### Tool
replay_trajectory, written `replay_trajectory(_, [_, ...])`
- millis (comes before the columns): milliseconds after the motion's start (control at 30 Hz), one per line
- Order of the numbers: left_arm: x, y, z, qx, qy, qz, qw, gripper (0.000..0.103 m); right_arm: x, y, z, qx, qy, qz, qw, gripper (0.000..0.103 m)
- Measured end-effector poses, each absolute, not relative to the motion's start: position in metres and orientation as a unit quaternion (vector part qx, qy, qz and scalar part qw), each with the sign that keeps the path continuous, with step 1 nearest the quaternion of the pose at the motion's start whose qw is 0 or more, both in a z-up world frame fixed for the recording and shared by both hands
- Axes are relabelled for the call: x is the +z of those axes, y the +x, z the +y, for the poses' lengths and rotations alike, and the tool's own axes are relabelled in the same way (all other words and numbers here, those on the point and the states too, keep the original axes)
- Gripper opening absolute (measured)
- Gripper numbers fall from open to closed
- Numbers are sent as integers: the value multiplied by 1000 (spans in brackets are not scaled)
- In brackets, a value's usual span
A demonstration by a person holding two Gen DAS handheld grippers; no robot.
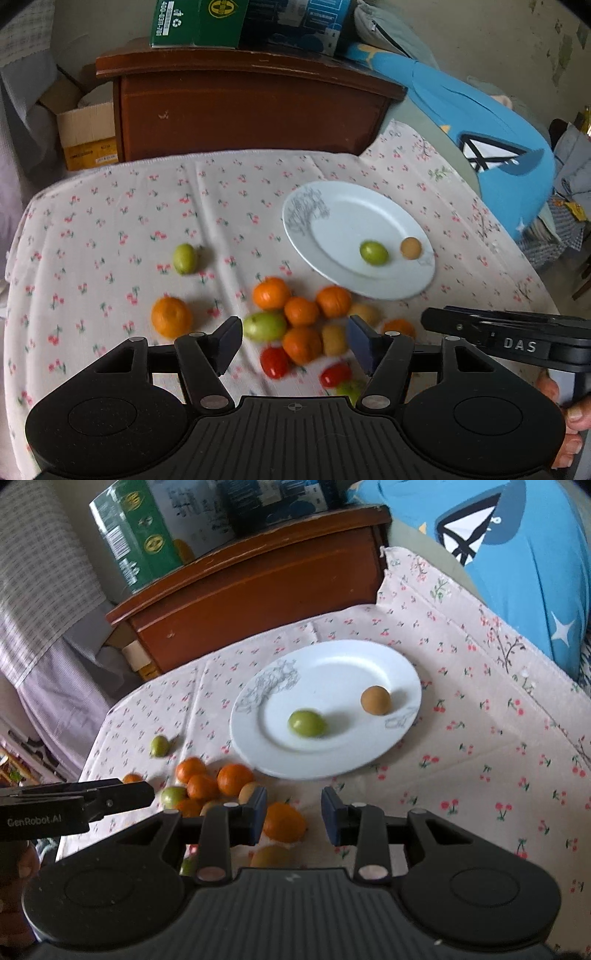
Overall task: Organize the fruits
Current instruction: 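Withdraw both tools from the plate back toward the fruit cluster, then grasp a green lime with the left tool while the right tool grasps a tan fruit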
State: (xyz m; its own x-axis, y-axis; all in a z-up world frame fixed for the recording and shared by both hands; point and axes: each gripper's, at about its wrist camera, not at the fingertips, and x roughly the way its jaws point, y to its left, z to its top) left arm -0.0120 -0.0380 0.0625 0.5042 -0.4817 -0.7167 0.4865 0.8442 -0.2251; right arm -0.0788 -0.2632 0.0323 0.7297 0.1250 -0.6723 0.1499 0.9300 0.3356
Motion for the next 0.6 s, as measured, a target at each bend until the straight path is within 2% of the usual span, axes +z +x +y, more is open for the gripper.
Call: replay_trajectory(600, [29,-60,-60,-300,32,430,851,59,15,-97,-244,28,187,401,897,34])
